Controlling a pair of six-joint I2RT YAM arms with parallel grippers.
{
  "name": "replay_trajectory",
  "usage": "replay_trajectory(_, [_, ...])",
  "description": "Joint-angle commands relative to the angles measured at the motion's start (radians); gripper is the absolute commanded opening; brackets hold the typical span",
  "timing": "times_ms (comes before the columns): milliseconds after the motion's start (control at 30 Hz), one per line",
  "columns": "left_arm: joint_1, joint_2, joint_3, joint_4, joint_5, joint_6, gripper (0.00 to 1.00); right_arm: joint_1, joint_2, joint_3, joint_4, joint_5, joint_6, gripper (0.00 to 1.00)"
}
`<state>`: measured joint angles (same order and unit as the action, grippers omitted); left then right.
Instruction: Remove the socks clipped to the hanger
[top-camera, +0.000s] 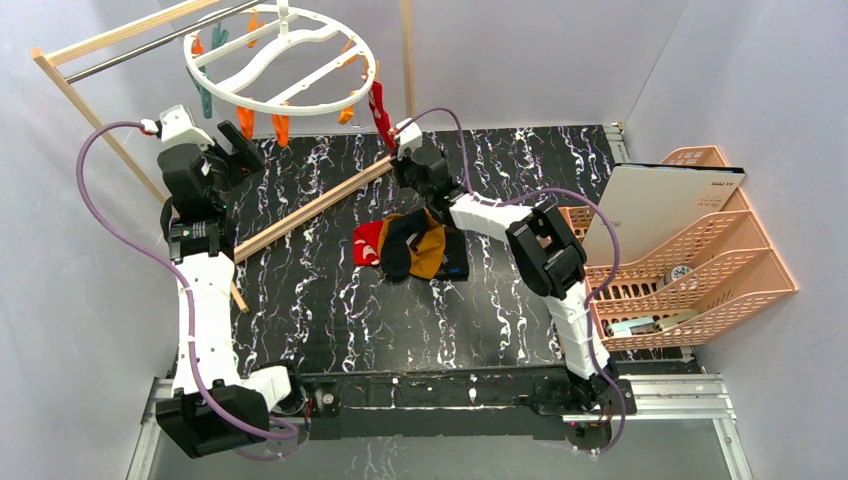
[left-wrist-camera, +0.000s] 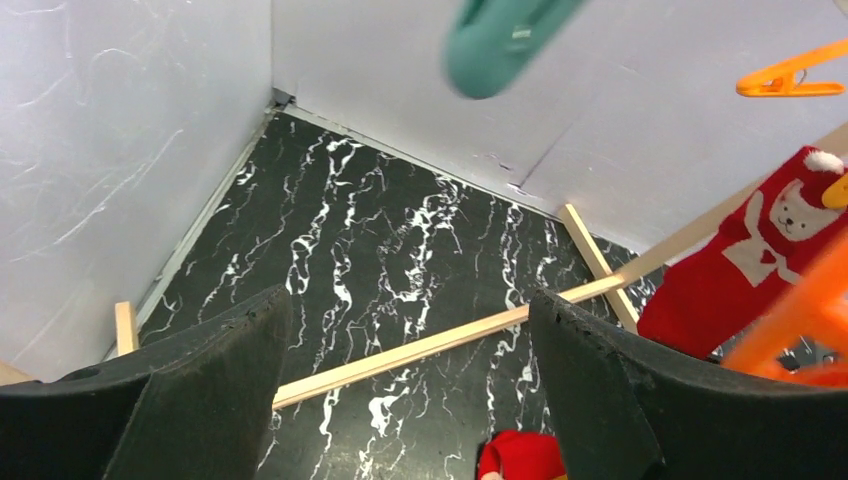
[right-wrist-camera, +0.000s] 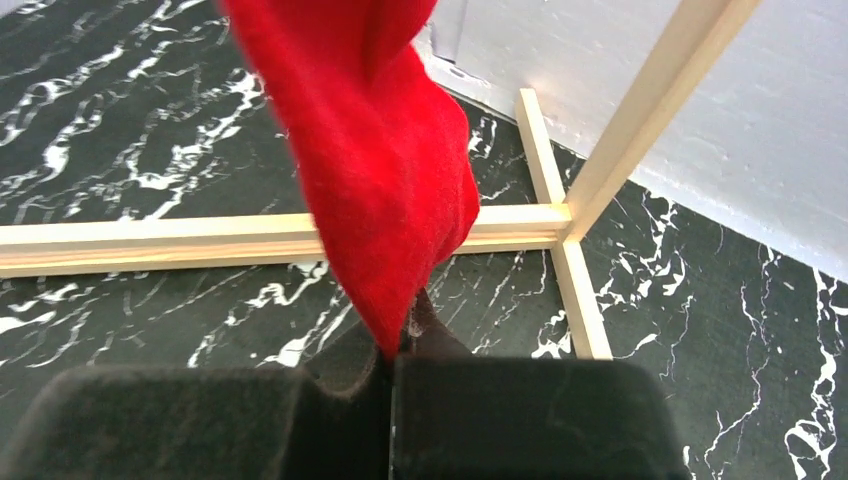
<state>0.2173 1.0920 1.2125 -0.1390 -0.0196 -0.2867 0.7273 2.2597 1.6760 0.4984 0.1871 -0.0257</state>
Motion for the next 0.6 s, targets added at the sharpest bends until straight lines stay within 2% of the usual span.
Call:
replay_trajectory(0, [-0.019,-0.036,0.046,-0.017,0.088,0.021,0.85,0.039,-0.135,-0.050,0.002,-0.033,-0.003,0.01])
replay_trajectory(133, [-0.042,-0.049,0.053,-0.018,0.159,0.027,0.85,0.080,-0.206,-0.139,0.014,-0.022,-0.020,0.01])
replay_trajectory(333, [-0.075,-0.084,0.026,0.025,0.333,0.005,0.85,0.140,-0.288,-0.181,-0.027,-0.026,-0.033,0.01])
replay_trajectory(567, [-0.090,-0.124,0.029,-0.002,0.413,0.007,0.85,0.222,-0.367,-0.268,-0.030,0.019,-0.049,0.01])
